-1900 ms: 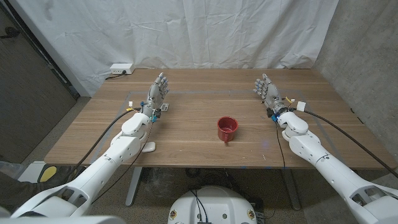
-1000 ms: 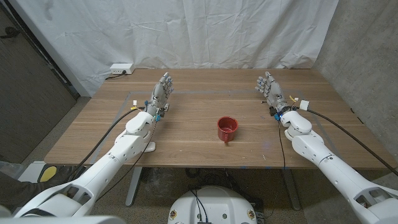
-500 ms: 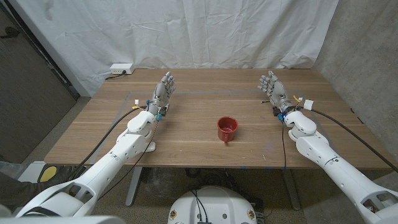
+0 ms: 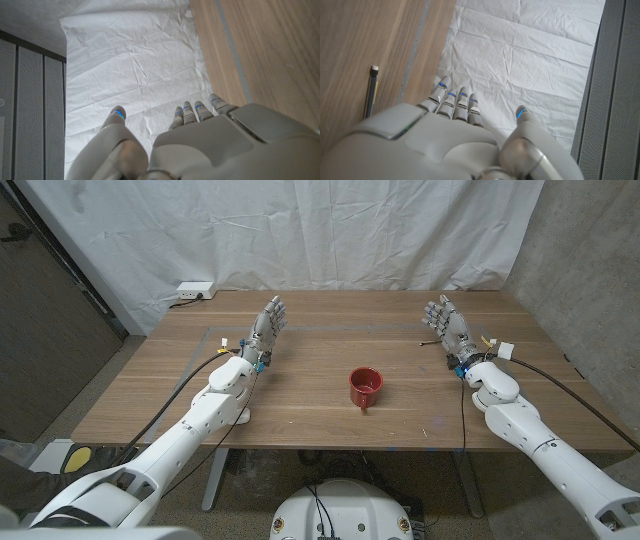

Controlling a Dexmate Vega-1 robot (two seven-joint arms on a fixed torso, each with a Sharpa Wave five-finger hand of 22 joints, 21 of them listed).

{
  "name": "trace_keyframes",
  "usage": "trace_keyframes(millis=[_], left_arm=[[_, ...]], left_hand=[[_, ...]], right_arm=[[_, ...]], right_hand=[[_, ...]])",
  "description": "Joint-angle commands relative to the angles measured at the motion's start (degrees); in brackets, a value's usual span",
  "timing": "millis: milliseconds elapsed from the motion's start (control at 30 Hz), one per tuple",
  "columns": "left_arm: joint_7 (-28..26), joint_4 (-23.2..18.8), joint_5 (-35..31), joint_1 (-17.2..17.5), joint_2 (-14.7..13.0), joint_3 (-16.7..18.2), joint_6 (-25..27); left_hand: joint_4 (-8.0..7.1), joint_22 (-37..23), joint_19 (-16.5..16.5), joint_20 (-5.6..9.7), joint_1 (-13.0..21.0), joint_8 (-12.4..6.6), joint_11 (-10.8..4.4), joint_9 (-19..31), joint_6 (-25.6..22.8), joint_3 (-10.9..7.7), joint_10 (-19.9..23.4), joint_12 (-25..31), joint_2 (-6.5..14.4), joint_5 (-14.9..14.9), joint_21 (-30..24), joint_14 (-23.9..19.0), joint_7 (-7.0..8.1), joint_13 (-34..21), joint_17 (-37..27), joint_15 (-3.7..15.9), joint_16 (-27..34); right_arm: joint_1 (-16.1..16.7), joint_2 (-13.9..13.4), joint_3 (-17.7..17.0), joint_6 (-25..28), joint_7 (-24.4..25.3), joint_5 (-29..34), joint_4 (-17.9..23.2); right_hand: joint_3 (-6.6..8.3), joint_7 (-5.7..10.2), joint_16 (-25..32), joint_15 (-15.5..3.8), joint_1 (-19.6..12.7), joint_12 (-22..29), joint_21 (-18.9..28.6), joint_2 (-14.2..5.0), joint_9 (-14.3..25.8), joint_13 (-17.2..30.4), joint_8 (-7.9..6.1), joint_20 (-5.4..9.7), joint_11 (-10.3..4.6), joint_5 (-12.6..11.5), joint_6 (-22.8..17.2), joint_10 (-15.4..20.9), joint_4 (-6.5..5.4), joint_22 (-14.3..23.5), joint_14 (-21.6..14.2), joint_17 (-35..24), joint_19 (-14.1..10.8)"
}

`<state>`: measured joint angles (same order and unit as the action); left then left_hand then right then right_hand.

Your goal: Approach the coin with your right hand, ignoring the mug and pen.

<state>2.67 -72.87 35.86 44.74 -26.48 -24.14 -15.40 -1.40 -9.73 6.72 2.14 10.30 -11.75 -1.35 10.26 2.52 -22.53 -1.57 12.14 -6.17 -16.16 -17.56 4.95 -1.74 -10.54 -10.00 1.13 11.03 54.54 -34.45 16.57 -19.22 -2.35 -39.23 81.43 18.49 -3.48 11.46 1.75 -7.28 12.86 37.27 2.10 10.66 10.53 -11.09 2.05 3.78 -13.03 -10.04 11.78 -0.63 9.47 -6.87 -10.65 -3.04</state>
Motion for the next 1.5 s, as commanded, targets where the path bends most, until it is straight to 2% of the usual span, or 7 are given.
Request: trace_keyframes(millis=[33,600,1267,1500], left_arm=[[-0.5,-0.76,-0.21,-0.04,-0.13,-0.18,0.93],[-2.11,-5.66,-0.48,2.49,-2.0,0.19,2.13],[-2.36,-7.28,-0.81,3.46,-2.69,0.17,2.07],[-2.74,-8.34,-0.92,3.61,-3.09,0.05,3.04]], left_hand=[[0.24,-0.31,-0.44,4.34,0.67,-0.49,0.2,0.3,-0.25,-0.22,0.41,0.47,0.01,-0.23,0.12,-0.24,-0.03,-0.12,-0.34,0.09,0.41],[0.32,-0.36,-0.93,4.05,0.88,-0.26,0.26,0.31,-0.23,-0.06,0.53,0.32,0.14,-0.14,0.34,-0.52,-0.1,-0.13,-0.38,-0.06,0.31],[0.35,-0.41,-0.46,3.48,1.04,-0.05,0.19,0.33,-0.21,0.14,0.49,0.12,0.32,-0.03,0.98,-0.31,-0.04,-0.15,-0.44,-0.32,0.07],[0.35,-0.42,-0.37,3.45,1.08,-0.07,0.13,0.33,-0.36,0.18,0.52,0.09,0.39,-0.01,1.12,-0.25,-0.02,-0.15,-0.45,-0.27,0.02]], right_arm=[[2.26,-1.18,-1.43,-1.16,-0.63,-1.01,1.75],[4.81,-1.86,-2.92,-2.37,-1.04,-2.12,3.28],[10.14,-3.83,-5.86,-4.95,-1.14,-2.68,6.8],[11.52,-3.78,-6.85,-5.96,-0.97,-2.99,6.99]], right_hand=[[0.14,0.18,0.39,0.02,-0.51,0.29,-0.08,-0.26,0.19,0.23,-0.43,0.79,0.23,-0.54,-0.68,0.72,0.31,0.29,-0.68,-0.18,-0.56],[0.1,0.43,0.38,-0.15,-0.6,0.35,-0.49,-0.3,0.17,0.23,-0.57,0.83,0.09,-0.65,-1.31,1.1,0.5,0.3,-1.01,-0.15,-1.07],[0.06,0.65,0.48,-0.67,-0.68,0.5,-0.9,-0.36,0.15,0.23,-0.46,1.06,-0.46,-0.75,-1.34,1.79,0.7,0.32,-1.7,-0.13,-1.93],[0.01,0.76,0.58,-1.3,-0.79,0.77,-1.15,-0.35,0.14,0.21,-0.45,1.21,-1.58,-0.83,-1.5,2.77,0.91,0.34,-2.37,-0.09,-2.7]])
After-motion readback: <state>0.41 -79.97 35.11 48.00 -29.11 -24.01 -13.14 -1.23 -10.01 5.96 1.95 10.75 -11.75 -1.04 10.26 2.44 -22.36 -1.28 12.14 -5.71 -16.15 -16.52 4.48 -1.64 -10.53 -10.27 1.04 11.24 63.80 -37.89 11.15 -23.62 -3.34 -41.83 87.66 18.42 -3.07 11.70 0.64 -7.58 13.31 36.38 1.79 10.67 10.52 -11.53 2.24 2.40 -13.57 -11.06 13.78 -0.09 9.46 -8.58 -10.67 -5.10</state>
